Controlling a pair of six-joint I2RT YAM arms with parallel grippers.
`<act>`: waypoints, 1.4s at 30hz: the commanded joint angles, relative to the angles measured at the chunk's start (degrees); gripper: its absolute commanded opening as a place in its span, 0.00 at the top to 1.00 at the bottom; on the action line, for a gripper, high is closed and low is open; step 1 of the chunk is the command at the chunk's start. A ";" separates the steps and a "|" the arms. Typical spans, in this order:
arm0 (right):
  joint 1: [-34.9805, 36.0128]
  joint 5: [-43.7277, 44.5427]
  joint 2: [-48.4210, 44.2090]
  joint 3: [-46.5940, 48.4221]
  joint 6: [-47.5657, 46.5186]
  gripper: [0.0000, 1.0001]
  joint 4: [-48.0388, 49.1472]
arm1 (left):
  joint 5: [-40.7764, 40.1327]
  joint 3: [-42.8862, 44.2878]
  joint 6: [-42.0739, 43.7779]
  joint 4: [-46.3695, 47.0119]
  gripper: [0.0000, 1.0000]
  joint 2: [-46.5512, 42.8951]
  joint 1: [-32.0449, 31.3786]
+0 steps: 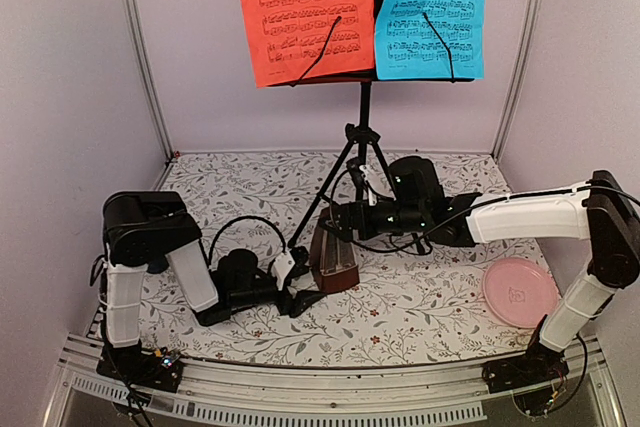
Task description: Set up the instrument practice props
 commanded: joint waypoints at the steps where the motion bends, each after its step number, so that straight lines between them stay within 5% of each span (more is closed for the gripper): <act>1: 0.44 0.77 1.08 1.62 -0.42 0.14 -0.10 | -1.98 0.22 0.96 0.61 0.24 0.65 -0.88; 9: 0.41 0.86 1.34 1.35 -0.21 0.19 -0.13 | -5.52 -0.38 0.61 0.43 0.31 0.06 -0.96; 15: 0.44 0.95 1.48 1.17 0.50 0.21 -0.23 | -7.22 -0.88 -0.99 -0.14 0.21 -1.24 -1.47; 34: 0.47 0.42 1.84 1.00 0.55 0.23 -0.35 | -8.37 -1.94 -1.01 1.78 0.31 -1.39 -2.28; 42: 0.41 0.69 1.65 0.71 0.55 0.24 -0.39 | -8.18 -0.77 -1.86 1.66 0.19 -1.26 -2.81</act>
